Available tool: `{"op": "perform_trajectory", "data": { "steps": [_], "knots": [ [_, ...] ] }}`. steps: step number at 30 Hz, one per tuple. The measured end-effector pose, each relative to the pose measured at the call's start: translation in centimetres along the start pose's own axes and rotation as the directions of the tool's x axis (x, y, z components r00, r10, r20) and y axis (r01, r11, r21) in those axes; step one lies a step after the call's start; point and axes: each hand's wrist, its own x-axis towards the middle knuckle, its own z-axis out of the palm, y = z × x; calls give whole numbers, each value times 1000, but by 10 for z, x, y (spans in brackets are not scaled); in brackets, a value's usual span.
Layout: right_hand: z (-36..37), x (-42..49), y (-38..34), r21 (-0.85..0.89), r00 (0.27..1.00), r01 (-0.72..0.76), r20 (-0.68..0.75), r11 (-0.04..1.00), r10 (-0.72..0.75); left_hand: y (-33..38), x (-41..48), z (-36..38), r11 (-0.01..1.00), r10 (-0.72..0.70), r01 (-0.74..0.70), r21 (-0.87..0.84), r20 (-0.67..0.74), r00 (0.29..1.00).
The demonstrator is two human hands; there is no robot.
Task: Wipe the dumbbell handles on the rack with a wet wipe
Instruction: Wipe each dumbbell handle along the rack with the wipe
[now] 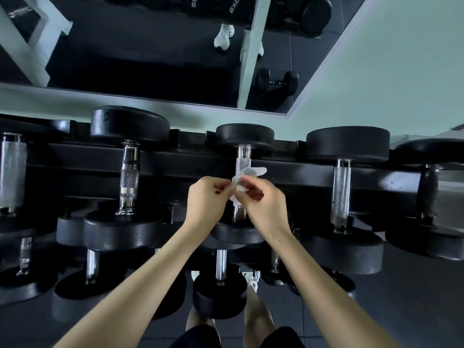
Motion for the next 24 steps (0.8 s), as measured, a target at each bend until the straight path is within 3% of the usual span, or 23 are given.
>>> {"op": "perform_trajectory", "data": {
  "steps": [4, 7, 10, 13, 16, 21, 24],
  "knots": [
    [0, 19, 5, -365, 992, 96, -39, 926, -119, -8, 2, 7, 996, -85, 85, -9, -115, 990],
    [3, 28, 11, -491, 970, 190, -40, 850, -240, -8, 0, 7, 987, -135, 115, -109, -199, 971],
    [4, 27, 13, -383, 978, 157, -64, 910, -196, -1, -6, 9, 974, -118, 95, -206, -104, 988],
    [5, 27, 15, -236, 986, 70, -130, 969, -102, 0, -6, 15, 978, -79, 76, -192, -8, 997],
    [8, 28, 15, -232, 987, 60, -133, 971, -93, -5, 2, 18, 956, -165, 158, -246, -8, 986],
    [10, 43, 10, -302, 966, 139, -167, 943, -196, 2, 17, 24, 817, -303, 267, -512, 13, 953],
    [7, 60, 4, -289, 974, 41, -200, 956, -102, 10, 33, 23, 754, -276, 246, -610, 46, 960]
  ]
}}
